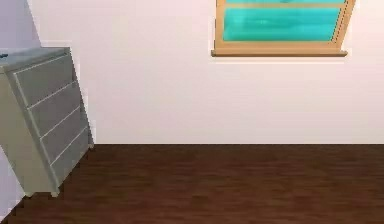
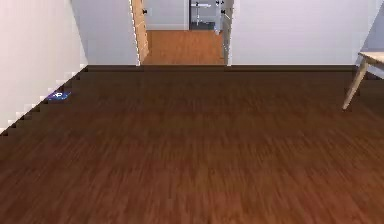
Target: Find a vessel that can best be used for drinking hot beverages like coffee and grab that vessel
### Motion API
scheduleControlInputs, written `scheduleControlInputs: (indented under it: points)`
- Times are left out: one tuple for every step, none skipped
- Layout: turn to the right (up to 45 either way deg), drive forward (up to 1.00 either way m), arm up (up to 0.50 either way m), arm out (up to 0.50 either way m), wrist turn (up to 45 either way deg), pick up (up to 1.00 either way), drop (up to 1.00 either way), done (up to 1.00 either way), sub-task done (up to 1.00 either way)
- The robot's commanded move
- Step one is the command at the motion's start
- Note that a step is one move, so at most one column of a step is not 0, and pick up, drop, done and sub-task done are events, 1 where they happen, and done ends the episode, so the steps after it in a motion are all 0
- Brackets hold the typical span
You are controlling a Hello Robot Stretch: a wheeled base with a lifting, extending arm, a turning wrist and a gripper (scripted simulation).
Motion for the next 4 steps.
scheduleControlInputs:
  points:
    - [45.0,0.00,0.00,0.00,0.0,0.00,0.00,0.00,0.00]
    - [45.0,0.00,0.00,0.00,0.0,0.00,0.00,0.00,0.00]
    - [27.0,0.00,0.00,0.00,0.0,0.00,0.00,0.00,0.00]
    - [0.0,1.00,0.00,0.00,0.0,0.00,0.00,0.00,0.00]
